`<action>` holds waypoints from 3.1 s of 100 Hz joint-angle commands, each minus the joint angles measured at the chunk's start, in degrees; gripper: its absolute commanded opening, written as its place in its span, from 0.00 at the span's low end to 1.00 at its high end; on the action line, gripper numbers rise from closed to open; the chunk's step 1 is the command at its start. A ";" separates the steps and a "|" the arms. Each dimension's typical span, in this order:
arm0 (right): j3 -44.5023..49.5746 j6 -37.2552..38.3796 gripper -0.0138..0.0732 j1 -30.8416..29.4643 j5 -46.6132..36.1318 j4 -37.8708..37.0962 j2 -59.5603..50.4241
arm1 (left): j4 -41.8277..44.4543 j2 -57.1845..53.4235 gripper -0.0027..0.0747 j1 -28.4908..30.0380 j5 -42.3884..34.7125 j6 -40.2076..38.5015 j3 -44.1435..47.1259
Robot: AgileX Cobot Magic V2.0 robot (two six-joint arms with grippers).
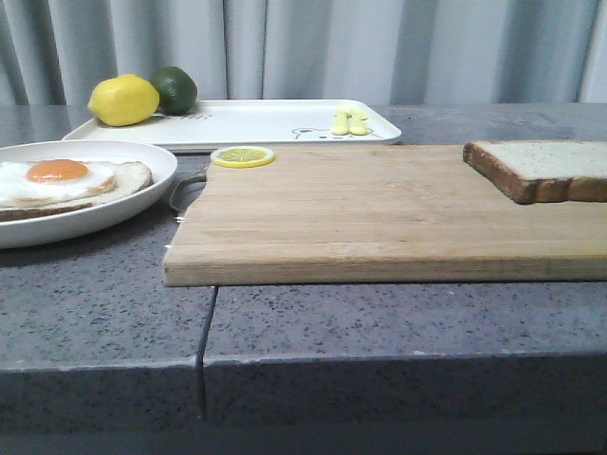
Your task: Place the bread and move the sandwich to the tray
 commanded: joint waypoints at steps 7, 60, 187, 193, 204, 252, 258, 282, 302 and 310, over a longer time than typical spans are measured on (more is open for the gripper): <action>-0.07 -0.42 0.02 -0.49 -4.57 -0.22 -1.16 | -1.72 -1.84 0.01 0.02 -6.21 -0.18 0.93; -11.14 0.64 0.02 -0.49 3.23 3.74 0.88 | -14.90 1.20 0.01 0.02 -2.15 -0.18 -12.30; -41.10 0.64 0.02 -0.49 31.07 5.41 31.21 | -15.55 32.82 0.01 0.02 28.75 -0.18 -42.32; -41.10 0.64 0.02 -0.49 31.07 5.41 31.21 | -15.55 32.82 0.01 0.02 28.89 -0.18 -42.32; -41.10 0.64 0.02 -0.49 31.07 5.41 31.21 | -15.55 32.82 0.01 0.02 29.12 -0.18 -42.32; -41.10 0.64 0.58 -0.49 31.07 5.41 31.21 | -15.92 32.82 0.30 0.02 29.12 -0.18 -42.32; -41.10 0.64 0.66 -0.49 31.07 5.41 31.21 | -15.92 32.82 0.44 0.02 29.12 -0.18 -42.32; -41.10 0.64 0.69 -0.49 31.01 5.41 31.21 | -15.92 32.82 0.75 0.02 29.12 -0.18 -42.32; -41.10 0.64 0.69 -0.49 31.01 5.41 31.21 | -15.92 32.82 0.75 0.02 29.12 -0.18 -42.32; -41.10 0.64 0.69 -0.49 30.96 5.41 31.21 | -15.92 32.82 0.75 0.02 29.12 -0.18 -42.32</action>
